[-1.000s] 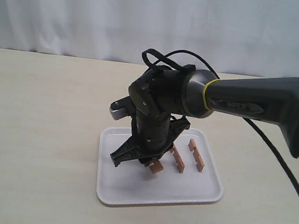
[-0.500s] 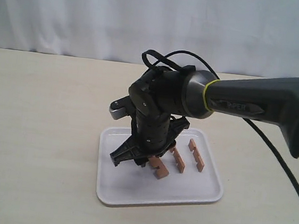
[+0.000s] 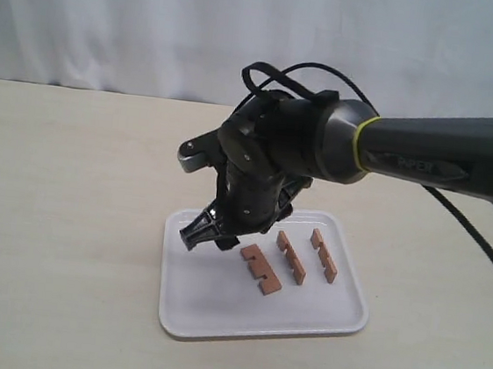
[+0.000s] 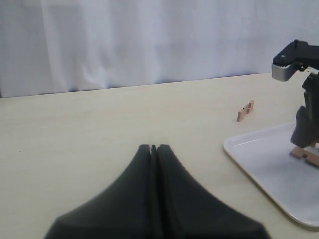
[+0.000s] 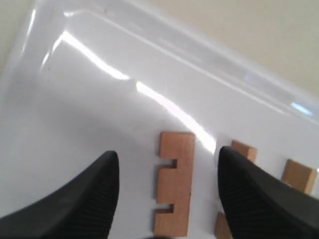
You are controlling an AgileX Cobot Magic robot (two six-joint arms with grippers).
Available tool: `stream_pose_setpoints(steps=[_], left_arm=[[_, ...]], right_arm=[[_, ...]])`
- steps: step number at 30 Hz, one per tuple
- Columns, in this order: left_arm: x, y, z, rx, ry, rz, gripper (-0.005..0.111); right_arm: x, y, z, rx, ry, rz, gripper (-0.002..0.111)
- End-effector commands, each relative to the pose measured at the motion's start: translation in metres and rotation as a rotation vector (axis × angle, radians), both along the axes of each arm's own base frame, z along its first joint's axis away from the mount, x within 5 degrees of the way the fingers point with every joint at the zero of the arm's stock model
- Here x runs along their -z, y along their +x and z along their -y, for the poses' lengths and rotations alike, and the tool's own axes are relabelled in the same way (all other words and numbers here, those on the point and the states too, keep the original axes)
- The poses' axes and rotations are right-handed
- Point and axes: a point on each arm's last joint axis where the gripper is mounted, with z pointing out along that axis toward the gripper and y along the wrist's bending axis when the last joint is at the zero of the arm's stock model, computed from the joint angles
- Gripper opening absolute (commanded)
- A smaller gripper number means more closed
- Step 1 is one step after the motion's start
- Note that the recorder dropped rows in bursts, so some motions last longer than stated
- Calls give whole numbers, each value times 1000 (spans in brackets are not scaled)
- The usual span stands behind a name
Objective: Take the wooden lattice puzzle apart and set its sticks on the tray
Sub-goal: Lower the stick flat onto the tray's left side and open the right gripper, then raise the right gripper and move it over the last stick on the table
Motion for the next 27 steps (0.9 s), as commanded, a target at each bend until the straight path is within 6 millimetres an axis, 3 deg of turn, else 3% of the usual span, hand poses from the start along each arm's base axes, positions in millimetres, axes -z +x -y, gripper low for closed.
stream_pose_setpoints(steps=[1,5,8,11,13,17,20,24,27], left_arm=[[0,0,0,2,-5,8,0],[0,0,0,2,-5,8,0],[0,0,0,2,-5,8,0],[0,0,0,2,-5,8,0],[0,0,0,2,-5,8,0],[0,0,0,2,-5,8,0],[0,0,0,2,-5,8,0],[0,0,0,2,-5,8,0],[0,0,0,2,-5,8,0]], right_arm=[[-25,6,0,-38,48,121,56],[-34,14,-5,-41,120,242,56],[-39,26,0,145,236,332,56],[-44,44,15,283,387,378,54],[-46,56,31,350,439,399,46],[-37,78,60,452,355,331,42],[-24,96,55,458,321,204,42],[-10,122,36,467,326,194,42],[1,131,33,496,292,166,42]])
